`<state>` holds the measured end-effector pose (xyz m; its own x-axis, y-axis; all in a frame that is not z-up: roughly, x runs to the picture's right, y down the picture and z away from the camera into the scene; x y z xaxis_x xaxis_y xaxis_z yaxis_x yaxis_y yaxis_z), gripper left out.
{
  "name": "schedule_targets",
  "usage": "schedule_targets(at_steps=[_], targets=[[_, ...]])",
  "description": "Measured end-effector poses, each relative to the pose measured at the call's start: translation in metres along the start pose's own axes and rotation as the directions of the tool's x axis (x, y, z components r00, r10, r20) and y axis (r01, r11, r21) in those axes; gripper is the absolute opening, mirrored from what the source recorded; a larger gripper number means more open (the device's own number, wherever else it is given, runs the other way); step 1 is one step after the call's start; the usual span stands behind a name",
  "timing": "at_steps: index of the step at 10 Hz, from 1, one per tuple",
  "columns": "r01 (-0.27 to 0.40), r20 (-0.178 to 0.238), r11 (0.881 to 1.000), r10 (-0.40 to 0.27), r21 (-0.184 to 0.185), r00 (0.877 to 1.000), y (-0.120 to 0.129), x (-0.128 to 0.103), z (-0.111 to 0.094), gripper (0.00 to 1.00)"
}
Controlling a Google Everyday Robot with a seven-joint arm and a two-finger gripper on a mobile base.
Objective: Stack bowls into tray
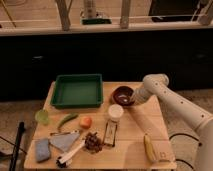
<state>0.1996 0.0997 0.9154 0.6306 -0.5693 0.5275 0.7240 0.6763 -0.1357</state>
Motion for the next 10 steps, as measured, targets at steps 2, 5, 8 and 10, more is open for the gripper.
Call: schedule_targets(at_steps=[2, 5, 8, 10], targets=[[-0.001, 0.001, 1.0, 0.001, 0.004, 1.0, 0.0, 0.0, 0.002, 0.0], [0.018, -0.007, 1.0, -0.018, 0.015, 1.0, -0.007, -0.003, -0.01, 0.0], [0.06, -0.028, 0.997, -0.059, 0.039, 0.998, -0.028, -0.007, -0.038, 0.0], [0.079, -0.044, 0.996, -0.077, 0.051, 0.996, -0.04, -0.008, -0.053, 0.0]])
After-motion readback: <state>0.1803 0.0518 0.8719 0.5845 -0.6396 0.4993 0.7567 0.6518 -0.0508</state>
